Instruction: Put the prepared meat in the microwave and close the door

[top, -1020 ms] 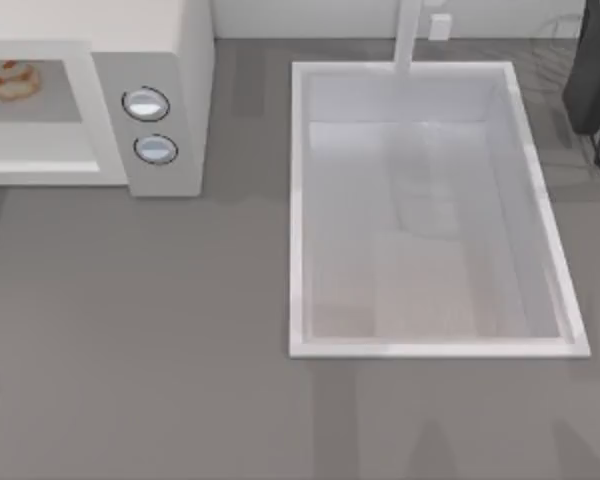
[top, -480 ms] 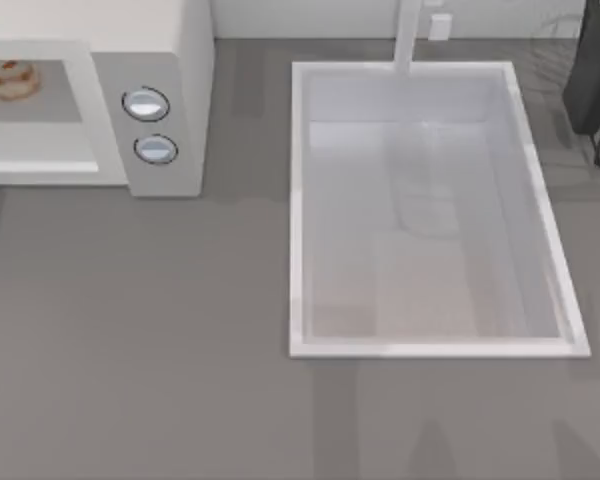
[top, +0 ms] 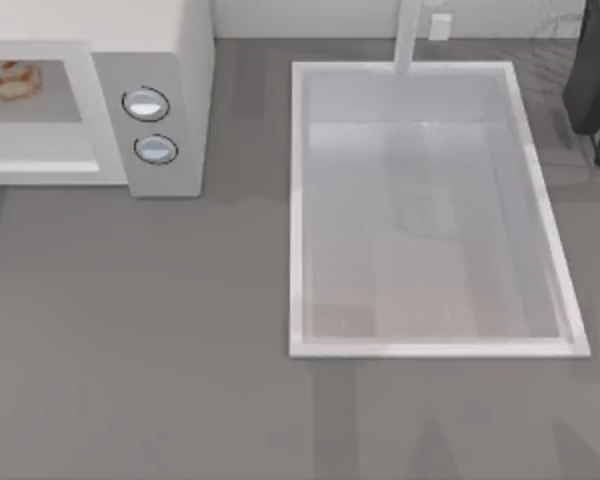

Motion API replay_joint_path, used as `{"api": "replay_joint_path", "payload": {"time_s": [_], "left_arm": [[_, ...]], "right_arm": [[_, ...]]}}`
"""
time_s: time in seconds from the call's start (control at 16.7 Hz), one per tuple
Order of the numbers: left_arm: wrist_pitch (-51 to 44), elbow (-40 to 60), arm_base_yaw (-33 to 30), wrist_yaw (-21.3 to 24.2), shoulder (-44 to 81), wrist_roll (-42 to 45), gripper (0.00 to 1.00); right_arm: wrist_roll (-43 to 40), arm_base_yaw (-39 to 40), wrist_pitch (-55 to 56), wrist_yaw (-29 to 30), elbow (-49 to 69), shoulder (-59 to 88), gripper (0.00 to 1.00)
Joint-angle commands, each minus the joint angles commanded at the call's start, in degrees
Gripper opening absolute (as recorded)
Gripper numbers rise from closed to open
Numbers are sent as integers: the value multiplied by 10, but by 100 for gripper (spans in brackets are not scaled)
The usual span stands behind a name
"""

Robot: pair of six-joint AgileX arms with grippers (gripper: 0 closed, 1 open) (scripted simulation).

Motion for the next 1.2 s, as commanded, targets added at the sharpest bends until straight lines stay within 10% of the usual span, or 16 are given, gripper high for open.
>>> {"api": "replay_joint_path", "payload": {"time_s": [1.2], "left_arm": [[100,-214,-105,-50,-179,-115,0]], "right_arm": [[0,0,0,0,0,0,100]]}}
